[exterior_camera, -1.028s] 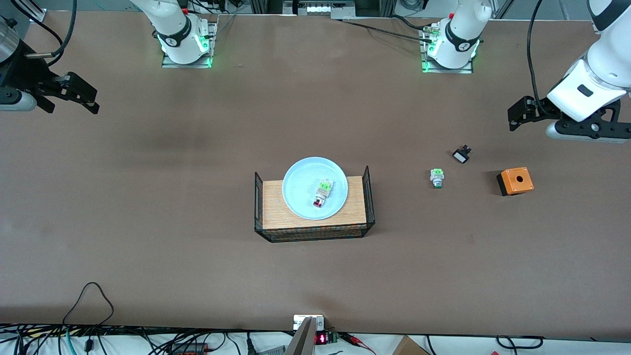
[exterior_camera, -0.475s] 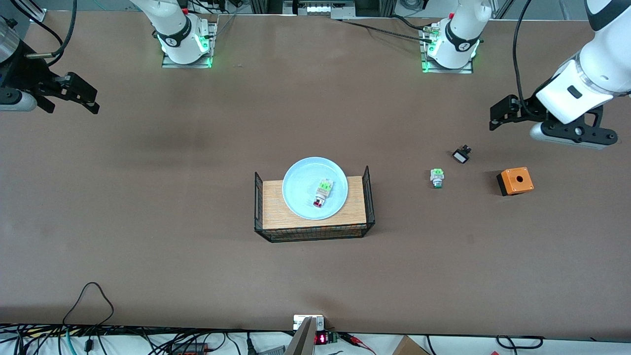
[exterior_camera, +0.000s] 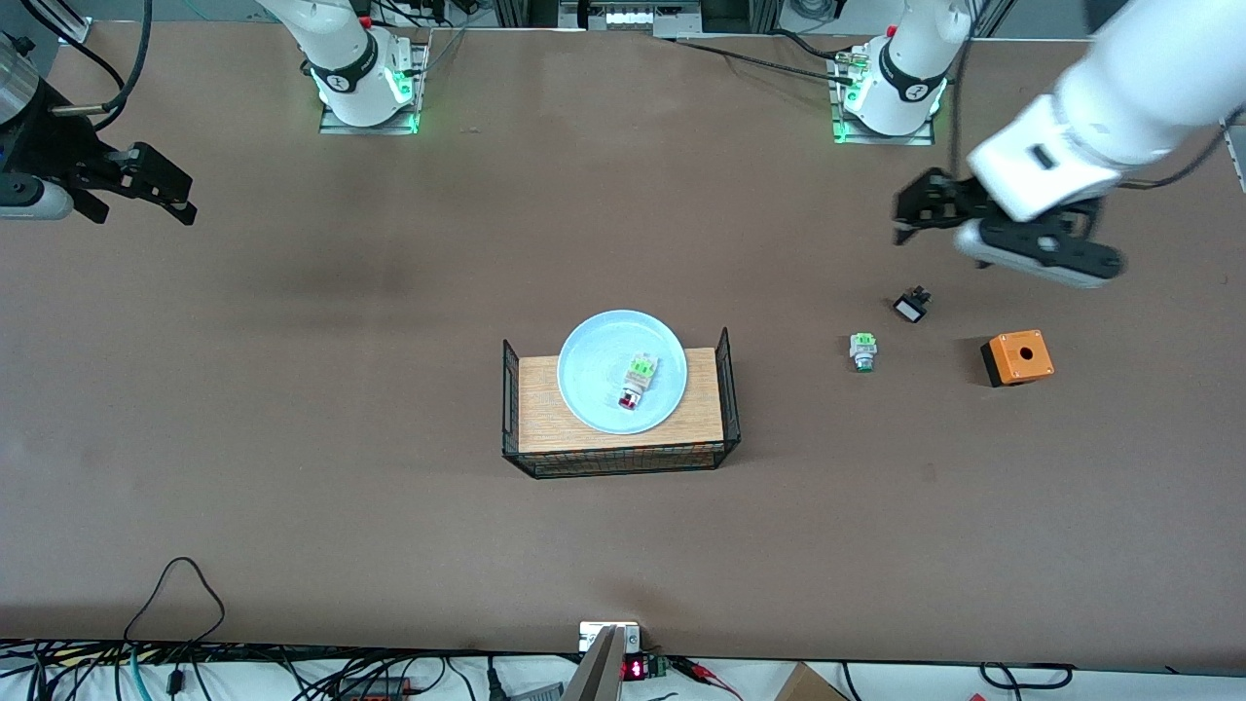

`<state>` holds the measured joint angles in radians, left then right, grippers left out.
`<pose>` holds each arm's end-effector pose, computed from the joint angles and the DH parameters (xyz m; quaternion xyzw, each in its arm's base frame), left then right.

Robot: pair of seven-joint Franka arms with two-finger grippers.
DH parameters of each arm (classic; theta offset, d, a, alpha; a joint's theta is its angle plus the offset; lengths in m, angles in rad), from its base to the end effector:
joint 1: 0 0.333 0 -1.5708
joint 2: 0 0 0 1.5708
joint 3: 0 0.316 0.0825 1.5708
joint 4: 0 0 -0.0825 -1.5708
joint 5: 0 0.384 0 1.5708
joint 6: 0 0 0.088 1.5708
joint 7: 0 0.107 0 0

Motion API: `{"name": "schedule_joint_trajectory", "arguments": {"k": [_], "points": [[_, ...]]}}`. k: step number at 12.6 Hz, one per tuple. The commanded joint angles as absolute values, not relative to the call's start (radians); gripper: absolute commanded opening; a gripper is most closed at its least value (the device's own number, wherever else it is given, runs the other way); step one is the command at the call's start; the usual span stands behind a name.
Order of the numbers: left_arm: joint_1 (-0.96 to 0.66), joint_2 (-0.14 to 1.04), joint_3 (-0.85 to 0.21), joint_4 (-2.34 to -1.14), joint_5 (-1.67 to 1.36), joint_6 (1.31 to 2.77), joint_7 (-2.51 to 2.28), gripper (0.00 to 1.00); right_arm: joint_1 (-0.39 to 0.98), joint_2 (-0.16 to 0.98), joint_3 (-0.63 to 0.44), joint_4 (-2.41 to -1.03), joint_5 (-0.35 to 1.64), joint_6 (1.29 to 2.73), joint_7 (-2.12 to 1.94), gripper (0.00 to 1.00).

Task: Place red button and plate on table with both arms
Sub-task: 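Reach the left gripper down to the red button on the plate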

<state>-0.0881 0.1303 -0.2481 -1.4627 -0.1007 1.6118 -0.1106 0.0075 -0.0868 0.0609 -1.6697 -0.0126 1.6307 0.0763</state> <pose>0.5639 -0.1975 0.6073 0.9917 -0.1096 -0.0036 0.0671 0.5316 0.0366 0.6301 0.9997 -0.0038 0.0244 0.0072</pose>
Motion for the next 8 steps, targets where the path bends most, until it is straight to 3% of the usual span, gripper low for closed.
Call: {"name": "schedule_joint_trajectory", "arguments": {"k": [1,8], "points": [[-0.181,0.282,-0.25,-1.294,-0.081,1.606,-0.227,1.0,0.011,-0.087,0.06,-1.661,-0.023,1.618,0.069,1.0],[-0.412,0.527,-0.238,-1.262,-0.031,1.992,-0.262,1.0,0.011,-0.086,0.06,-1.663,-0.021,1.62,0.071,1.0]]}}
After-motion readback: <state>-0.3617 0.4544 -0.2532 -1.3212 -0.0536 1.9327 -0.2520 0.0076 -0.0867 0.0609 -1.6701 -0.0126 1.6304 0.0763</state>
